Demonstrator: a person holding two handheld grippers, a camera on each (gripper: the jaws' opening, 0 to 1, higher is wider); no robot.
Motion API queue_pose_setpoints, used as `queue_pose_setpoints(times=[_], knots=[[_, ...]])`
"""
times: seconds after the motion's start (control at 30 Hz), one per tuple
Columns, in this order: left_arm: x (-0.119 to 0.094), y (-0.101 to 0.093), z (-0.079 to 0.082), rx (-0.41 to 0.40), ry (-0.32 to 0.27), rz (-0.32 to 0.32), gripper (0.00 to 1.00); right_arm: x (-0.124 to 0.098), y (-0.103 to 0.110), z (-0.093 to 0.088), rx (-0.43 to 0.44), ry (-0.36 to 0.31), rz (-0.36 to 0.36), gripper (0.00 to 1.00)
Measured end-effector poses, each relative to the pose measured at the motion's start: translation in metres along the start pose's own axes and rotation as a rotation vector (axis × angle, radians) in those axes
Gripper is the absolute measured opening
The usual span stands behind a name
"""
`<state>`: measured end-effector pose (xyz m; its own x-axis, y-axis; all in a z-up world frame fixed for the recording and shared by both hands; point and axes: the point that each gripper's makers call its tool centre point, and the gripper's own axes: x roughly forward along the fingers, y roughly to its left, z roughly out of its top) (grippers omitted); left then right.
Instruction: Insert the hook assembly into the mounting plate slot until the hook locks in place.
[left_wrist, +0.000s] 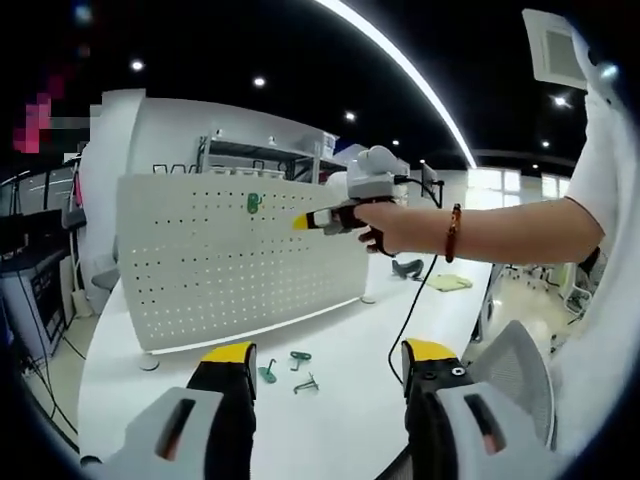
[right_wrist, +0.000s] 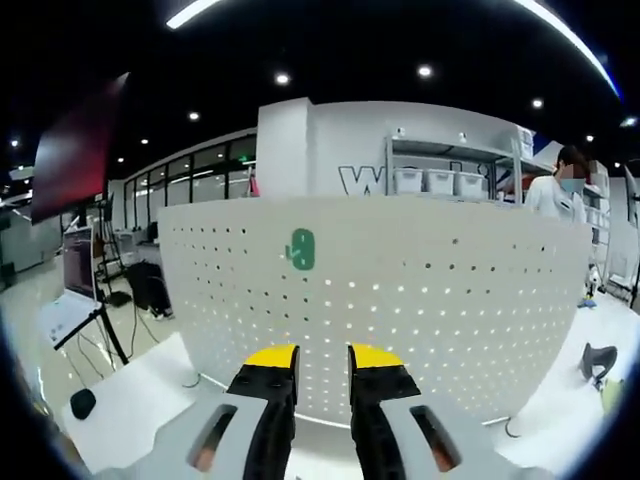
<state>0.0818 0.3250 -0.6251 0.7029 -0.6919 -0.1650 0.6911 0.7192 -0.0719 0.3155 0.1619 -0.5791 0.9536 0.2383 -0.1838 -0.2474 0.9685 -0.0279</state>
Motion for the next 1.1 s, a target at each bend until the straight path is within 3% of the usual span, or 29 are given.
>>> queue_pose_setpoints(times=[0.13,0.5,1.1], knots=[[0.006,-0.008,0.001,0.044,0.008,-0.012,0.64,-0.001,0.002,-0.016,0.007,0.020,0.034,0.19],[0.023,-0.012,0.003,0.030,0.024,0.012,0.66,-0.009,0.020,-0.062,-0.031,0.095,0.188,0.20],[0.044,-0.020,-0.001,0.032,0.058,0.042,0.69,-0.015,0.043,-0.140,0.006,0.194,0.293,0.24]])
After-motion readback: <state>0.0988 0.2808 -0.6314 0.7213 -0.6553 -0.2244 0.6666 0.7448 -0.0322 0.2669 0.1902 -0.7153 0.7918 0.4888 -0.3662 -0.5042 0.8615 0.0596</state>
